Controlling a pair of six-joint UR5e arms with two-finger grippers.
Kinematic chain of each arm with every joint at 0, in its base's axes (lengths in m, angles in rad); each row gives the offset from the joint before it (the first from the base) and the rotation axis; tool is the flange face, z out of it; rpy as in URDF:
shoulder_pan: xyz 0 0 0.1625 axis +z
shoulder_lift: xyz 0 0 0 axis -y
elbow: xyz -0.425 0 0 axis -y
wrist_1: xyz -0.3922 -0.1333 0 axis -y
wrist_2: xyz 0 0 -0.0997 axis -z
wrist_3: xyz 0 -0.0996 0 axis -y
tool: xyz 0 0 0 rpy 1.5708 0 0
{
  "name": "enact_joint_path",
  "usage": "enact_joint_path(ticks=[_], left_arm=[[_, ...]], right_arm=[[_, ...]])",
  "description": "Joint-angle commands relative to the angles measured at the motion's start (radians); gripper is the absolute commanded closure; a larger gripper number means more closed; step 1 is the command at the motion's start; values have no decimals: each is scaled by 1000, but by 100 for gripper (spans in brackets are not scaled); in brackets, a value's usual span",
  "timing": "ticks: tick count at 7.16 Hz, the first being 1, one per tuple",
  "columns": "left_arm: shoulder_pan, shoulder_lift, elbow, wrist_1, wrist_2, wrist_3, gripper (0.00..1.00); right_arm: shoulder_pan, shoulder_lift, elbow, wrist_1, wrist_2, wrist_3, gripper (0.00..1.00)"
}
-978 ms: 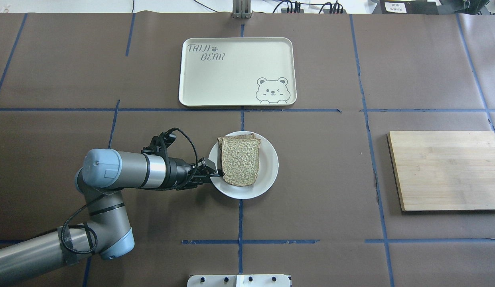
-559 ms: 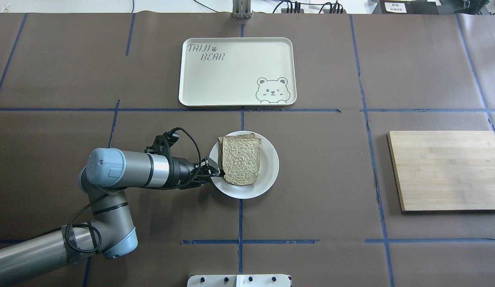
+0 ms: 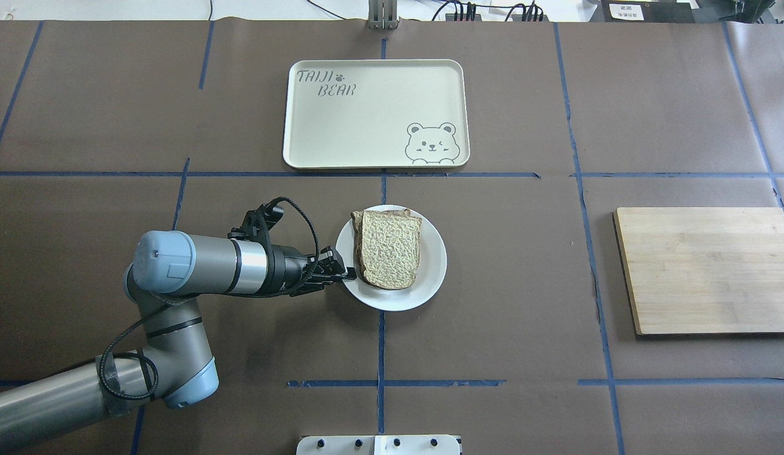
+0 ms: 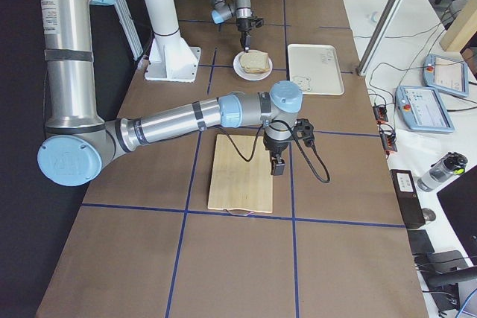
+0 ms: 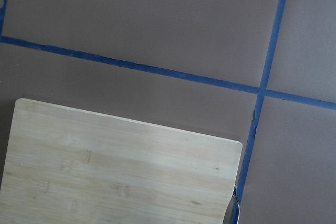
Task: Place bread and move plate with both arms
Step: 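Lift the plate with the left gripper and carry it onto the white tray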
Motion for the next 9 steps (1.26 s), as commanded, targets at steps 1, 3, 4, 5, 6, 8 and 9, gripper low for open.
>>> enact_joint_path(ticks=[1, 3, 4, 5, 6, 8, 9], left_arm=[[-32, -1, -29, -10, -1, -34, 100], [-55, -3, -29, -73, 0, -98, 100], [-70, -18, -29, -81, 2, -114, 100], [-83, -32, -26, -82, 8, -150, 100], [-89, -52, -19, -117, 64, -215, 100], [-84, -104, 36, -155, 235, -369, 100], [-86, -157, 119, -165, 314, -402, 100]], right_arm=[[3, 0, 0, 0, 0, 0, 0], [3, 0, 0, 0, -1, 1, 0], [3, 0, 0, 0, -2, 1, 0], [5, 0, 0, 0, -3, 0, 0], [3, 0, -2, 0, -5, 0, 0], [6, 0, 0, 0, -5, 0, 0], [8, 0, 0, 0, -6, 0, 0]])
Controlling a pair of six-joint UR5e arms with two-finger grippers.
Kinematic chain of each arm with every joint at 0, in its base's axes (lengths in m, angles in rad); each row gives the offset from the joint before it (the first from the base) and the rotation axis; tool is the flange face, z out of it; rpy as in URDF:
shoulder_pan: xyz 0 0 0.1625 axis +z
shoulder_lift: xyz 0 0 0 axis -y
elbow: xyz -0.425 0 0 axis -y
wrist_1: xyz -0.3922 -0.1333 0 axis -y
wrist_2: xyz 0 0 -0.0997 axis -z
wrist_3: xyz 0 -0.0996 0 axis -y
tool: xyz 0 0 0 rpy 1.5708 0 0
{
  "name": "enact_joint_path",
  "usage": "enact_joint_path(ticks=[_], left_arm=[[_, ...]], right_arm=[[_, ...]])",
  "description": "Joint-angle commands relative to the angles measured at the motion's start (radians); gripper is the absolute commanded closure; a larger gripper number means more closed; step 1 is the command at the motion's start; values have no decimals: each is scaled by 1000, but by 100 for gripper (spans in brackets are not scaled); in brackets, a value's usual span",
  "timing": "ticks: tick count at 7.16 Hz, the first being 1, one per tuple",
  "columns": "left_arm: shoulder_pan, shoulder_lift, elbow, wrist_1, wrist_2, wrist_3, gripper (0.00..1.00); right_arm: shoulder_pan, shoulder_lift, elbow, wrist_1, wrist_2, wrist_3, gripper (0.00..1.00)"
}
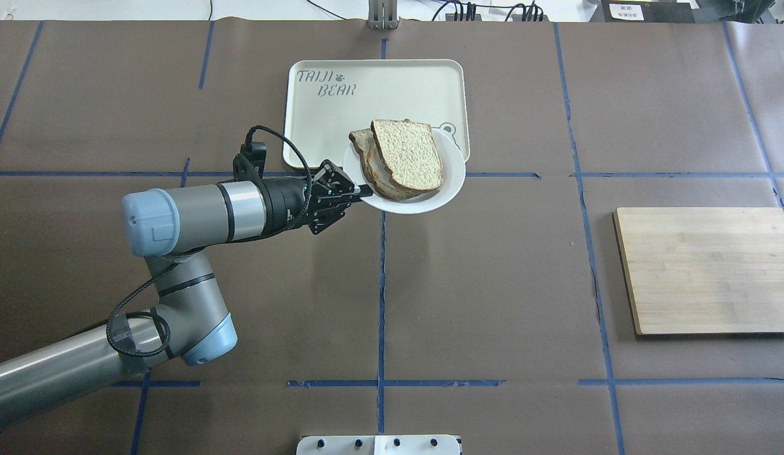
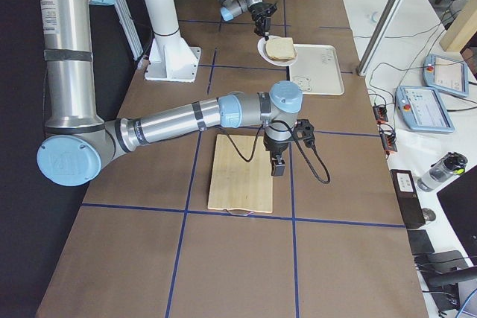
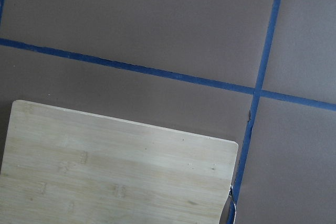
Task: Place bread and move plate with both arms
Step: 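Lift the plate with the left gripper and carry it onto the white tray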
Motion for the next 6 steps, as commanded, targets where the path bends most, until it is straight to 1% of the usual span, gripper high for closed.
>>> enact_joint_path(ticks=[1, 2, 4, 5, 6], left_arm=[[-10, -108, 183, -24, 165, -106, 100], [-38, -156, 283, -24, 174, -131, 100], [-86, -281, 524, -20, 176, -131, 100], [-91, -299, 566, -18, 176, -131, 100], [-91, -299, 577, -15, 173, -130, 100]], right_arm=[[2, 2, 0, 0, -1, 1, 0], [2, 2, 0, 0, -1, 3, 0], [2, 8, 0, 0, -1, 6, 0], [2, 12, 0, 0, -1, 8, 0], [2, 14, 0, 0, -1, 8, 0]])
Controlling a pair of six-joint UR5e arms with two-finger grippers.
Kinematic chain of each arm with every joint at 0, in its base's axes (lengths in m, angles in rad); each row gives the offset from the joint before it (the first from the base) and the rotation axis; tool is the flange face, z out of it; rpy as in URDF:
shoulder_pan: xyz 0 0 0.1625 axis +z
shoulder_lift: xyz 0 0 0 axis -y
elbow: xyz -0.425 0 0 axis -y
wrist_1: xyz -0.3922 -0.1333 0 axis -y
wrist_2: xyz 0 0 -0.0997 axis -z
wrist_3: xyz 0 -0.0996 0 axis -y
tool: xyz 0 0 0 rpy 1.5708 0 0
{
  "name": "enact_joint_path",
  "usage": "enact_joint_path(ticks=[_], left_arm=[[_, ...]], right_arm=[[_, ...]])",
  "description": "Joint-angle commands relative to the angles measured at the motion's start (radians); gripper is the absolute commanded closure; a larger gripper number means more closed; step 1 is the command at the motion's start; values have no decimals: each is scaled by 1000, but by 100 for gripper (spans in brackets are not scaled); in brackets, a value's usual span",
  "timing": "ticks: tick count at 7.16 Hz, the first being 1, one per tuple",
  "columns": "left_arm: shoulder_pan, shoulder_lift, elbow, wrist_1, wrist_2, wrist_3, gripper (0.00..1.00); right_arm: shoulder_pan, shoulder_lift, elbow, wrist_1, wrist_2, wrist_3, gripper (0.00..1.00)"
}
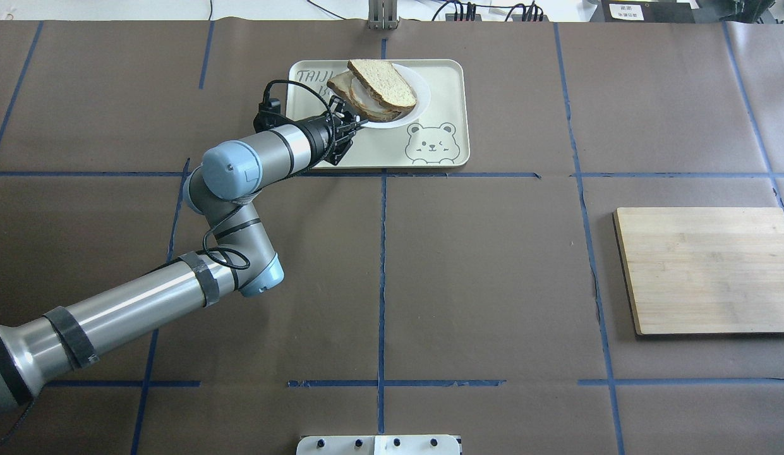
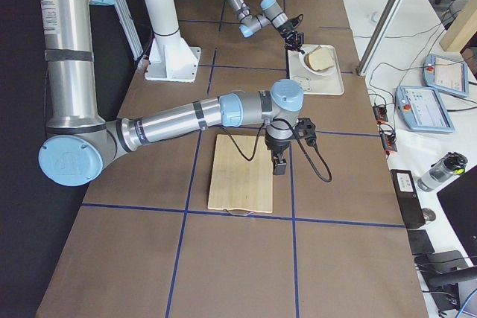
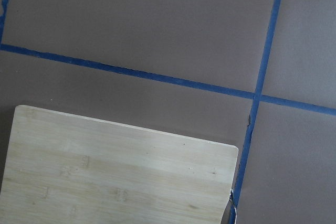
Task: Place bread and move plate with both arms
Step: 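Lift the plate with the left gripper and carry it onto the white tray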
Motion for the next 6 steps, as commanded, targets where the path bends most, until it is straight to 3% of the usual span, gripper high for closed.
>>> enact_joint_path(ticks=[1, 2, 3, 4, 5, 6], left_arm=[[-5, -16, 43, 3, -6, 4, 100], [-7, -16, 43, 3, -8, 13, 77], [-17, -13, 36, 5, -26, 16, 23], [-49, -5, 14, 12, -101, 51, 0], [-72, 66, -91, 119, -186, 165, 0], [-98, 163, -268, 262, -245, 332, 0]], right_arm=[[0, 5, -1, 0, -2, 1, 0], [0, 6, -1, 0, -2, 1, 0], [2, 6, -1, 0, -2, 1, 0], [2, 6, -1, 0, -2, 1, 0], [2, 6, -1, 2, -2, -1, 0], [3, 5, 0, 2, -2, -1, 0]])
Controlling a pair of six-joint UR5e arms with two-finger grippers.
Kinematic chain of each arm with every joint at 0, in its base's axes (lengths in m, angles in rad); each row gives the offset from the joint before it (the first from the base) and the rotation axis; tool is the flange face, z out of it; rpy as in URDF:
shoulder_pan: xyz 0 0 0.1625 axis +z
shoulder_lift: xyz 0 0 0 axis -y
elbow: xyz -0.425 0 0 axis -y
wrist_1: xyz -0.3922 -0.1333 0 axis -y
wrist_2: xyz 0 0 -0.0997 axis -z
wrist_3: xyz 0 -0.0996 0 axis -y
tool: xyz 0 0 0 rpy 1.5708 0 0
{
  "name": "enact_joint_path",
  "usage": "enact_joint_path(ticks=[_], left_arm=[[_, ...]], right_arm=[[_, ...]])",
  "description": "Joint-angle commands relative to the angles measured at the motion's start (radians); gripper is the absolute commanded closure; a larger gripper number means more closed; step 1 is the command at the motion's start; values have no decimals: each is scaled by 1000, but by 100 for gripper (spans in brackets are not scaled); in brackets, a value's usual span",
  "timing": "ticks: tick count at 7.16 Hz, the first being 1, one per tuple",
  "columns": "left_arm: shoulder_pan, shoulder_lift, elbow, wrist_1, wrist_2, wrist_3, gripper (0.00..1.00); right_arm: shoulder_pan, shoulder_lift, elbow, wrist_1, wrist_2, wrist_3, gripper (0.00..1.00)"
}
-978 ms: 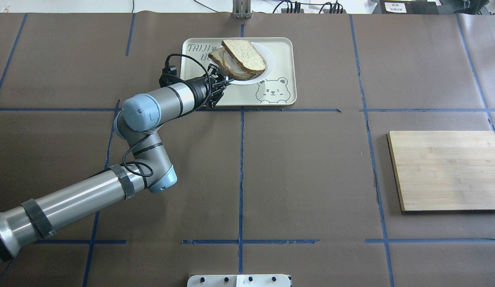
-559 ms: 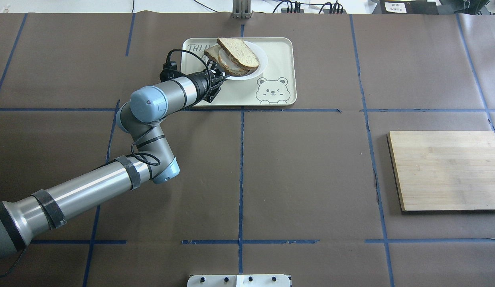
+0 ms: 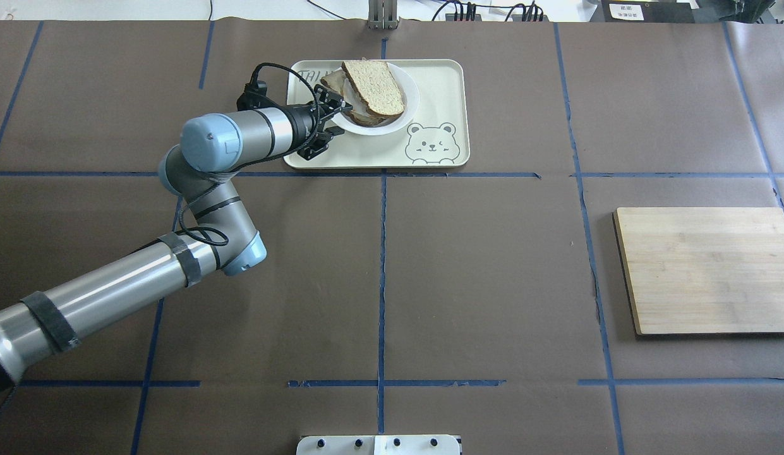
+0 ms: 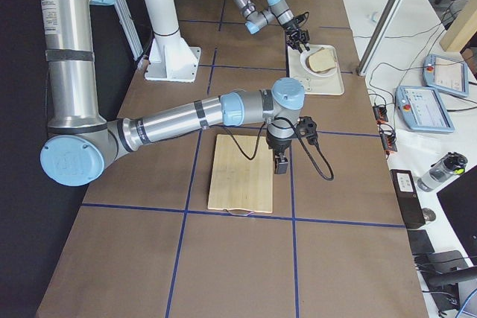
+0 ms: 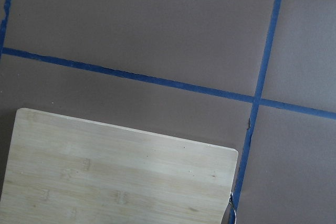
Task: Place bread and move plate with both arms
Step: 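Release the plate on the tray and pull the left gripper back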
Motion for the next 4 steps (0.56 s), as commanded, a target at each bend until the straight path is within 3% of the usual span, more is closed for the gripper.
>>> enact_joint_path(ticks=[1, 4], left_arm=[[-72, 175, -336, 301, -147, 305, 0], [-221, 325, -706, 812, -294, 693, 0]], right_arm=[[3, -1, 1, 1, 0, -1, 0], [9, -1, 1, 1, 0, -7, 0]])
